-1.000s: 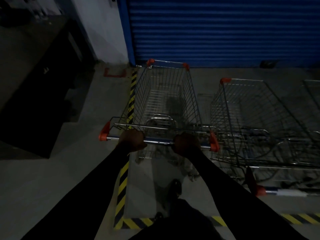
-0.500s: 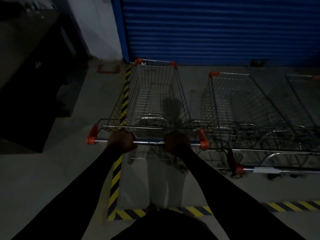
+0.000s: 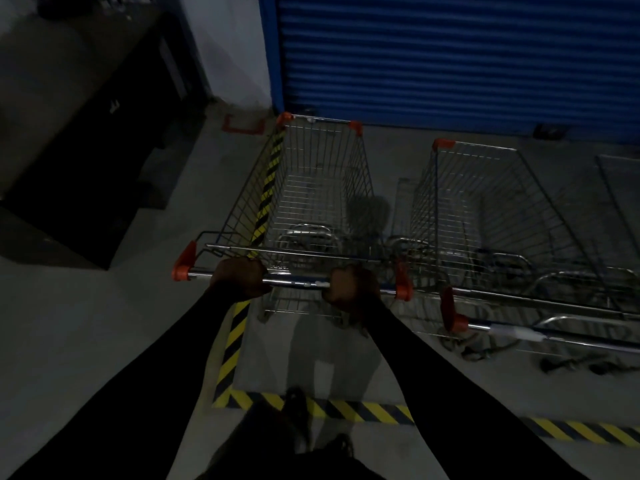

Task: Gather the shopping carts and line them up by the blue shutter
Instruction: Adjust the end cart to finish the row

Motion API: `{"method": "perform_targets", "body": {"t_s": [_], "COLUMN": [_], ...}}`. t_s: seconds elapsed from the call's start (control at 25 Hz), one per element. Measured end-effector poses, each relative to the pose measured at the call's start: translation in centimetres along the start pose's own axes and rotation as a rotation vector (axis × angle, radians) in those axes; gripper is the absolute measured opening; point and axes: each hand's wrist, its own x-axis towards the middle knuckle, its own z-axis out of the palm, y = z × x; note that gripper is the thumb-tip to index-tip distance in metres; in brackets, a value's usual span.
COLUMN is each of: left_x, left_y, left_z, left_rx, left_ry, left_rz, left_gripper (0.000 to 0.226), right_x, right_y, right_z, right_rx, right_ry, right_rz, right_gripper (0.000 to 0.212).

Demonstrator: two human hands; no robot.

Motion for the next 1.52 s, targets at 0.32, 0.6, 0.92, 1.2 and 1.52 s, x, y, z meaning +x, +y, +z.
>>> {"method": "perform_targets", "body": {"t_s": [0.32,0.6,0.92,1.2,1.52], "left_x": [-2.6,-4.1,-3.2,-2.7,-3.3], "left_y": [0.8,0.9,0.6,0.0,0.7], "left_z": [-0.1,0.6,0.9,1.5,0.6], "left_rx": [-0.05,-0.118,-0.14,-0.153,-0.182], "left_ry": [-0.06,-0.007,0.0,0.007,0.007], "left_rz": [-0.013,0.049,0.06,0.073,0.072], "left_gripper": [0.044,0.037,0.035,0.037,0.044], "right_x": [-2.5,-3.8,-3.5,-3.3,-3.8], "right_y": [-1.7,-2.5,-2.6,-2.5,-2.3], "right_z": [0.3,0.7,1.1,1.4,1.1], "right_rx": [-0.121,-0.204,-0.212,-0.221,-0.27], "right_ry": [-0.041,-0.085,-0.051,-0.041,-0.032], "right_rz": [0.056,0.102,0.131,0.127,0.131], "right_gripper": [0.033,0.034,0.033,0.035,0.039]}}
